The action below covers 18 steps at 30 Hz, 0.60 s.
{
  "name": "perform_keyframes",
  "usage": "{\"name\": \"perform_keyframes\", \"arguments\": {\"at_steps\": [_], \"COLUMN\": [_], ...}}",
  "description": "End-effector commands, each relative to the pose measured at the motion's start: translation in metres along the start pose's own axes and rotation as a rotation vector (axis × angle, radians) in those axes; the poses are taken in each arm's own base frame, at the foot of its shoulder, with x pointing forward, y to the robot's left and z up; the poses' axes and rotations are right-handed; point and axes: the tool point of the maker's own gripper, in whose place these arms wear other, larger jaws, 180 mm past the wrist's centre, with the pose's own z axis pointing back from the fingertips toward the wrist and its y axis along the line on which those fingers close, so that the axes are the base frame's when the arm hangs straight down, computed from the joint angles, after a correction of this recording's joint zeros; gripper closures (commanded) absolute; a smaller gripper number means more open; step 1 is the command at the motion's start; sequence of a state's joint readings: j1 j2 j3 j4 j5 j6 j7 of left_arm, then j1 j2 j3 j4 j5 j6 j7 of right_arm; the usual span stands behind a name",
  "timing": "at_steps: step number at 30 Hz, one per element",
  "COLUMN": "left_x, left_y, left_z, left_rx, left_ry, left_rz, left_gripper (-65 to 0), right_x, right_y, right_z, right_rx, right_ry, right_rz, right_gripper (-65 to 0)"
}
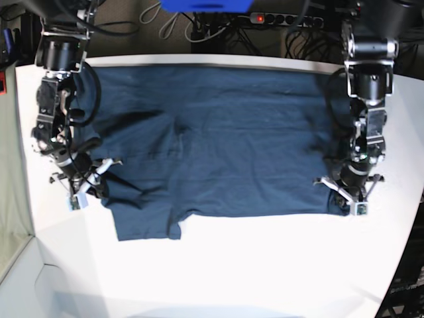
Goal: Layout the t-shirt on the table in an organized manner, then fold the t-shirt properly
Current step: 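Fold the grasped edge over toward the collar with both grippers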
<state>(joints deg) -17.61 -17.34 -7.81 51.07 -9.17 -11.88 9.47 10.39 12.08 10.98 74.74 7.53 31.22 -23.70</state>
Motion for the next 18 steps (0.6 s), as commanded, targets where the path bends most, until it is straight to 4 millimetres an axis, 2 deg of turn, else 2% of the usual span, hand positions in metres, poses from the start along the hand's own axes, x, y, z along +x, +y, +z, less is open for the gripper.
{"name": "perform_keyframes", "arguments": {"at_steps": [1, 4, 9, 11, 14, 18], "left_x": [0.04, 0.058, 0.06, 0.061, 0.059, 0.044], "left_y": [0.011, 0.021, 0.032, 0.038, 0.037, 0.035], "left_z": [0.005, 0.021, 0.038, 0.047, 0.055, 0.066], "left_rx": [0.018, 0.047, 0.078, 0.091, 0.093, 0.09], "left_ry": [-0.112, -0.18, -0.158, -0.163, -0.169, -0.149], "left_rz": [-0.004, 0.013, 0.042, 0.039, 0.03, 0.012], "left_gripper": [-0.1, -0.1, -0.1, -0.2, -0.2, -0.2], "right_x": [0.033, 0.048, 0.049, 0.042, 0.037, 0.023], "right_y": [-0.005, -0.004, -0.007, -0.002, -0.009, -0.011], "right_z": [0.004, 0.011, 0.024, 0.028, 0.037, 0.053], "right_rx": [-0.005, -0.012, -0.033, -0.012, -0.033, -0.055], "right_ry": [-0.09, -0.131, -0.134, -0.119, -0.112, -0.096], "right_rz": [0.024, 0.048, 0.051, 0.059, 0.051, 0.058], "right_gripper": [0.0, 0.0, 0.0, 0.0, 0.0, 0.0]}}
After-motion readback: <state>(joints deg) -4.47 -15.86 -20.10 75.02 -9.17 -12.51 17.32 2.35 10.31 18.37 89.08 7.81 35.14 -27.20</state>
